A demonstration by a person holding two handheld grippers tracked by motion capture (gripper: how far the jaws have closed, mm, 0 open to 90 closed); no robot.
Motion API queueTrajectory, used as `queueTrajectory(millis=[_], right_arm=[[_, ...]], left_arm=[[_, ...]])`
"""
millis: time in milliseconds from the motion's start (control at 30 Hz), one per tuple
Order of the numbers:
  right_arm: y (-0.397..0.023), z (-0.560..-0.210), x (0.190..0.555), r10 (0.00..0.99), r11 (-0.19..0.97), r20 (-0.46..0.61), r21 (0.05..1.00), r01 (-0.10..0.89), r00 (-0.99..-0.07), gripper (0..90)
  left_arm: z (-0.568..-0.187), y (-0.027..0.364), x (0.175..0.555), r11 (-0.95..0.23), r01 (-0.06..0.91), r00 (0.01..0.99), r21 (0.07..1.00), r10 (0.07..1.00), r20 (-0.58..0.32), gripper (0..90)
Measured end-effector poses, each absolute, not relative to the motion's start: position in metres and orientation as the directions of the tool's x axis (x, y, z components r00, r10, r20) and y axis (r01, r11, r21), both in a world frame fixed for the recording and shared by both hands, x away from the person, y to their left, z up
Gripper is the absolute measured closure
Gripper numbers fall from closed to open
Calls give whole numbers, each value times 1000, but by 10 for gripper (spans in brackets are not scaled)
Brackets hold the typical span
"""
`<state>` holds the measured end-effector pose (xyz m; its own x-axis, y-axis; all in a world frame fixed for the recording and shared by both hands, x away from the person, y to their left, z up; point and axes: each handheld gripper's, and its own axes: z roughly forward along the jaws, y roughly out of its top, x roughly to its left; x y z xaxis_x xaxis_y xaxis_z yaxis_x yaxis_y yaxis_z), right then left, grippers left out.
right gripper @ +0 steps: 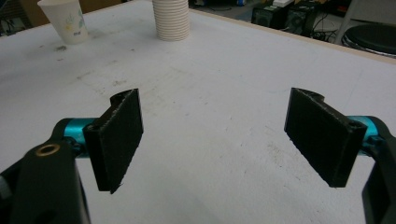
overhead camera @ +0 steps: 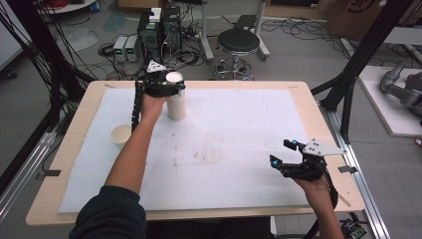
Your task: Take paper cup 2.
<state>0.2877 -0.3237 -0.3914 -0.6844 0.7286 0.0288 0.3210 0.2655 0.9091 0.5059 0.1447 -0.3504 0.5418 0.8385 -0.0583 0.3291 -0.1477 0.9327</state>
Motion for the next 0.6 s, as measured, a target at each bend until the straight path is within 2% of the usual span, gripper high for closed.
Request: queueTrajectory(millis=[600], right_arm=[[-321,-392,289,725,264,36,908,326,-688,199]], left_arm=[[-322,161,487,-69,201,550,977,834,-55,352]])
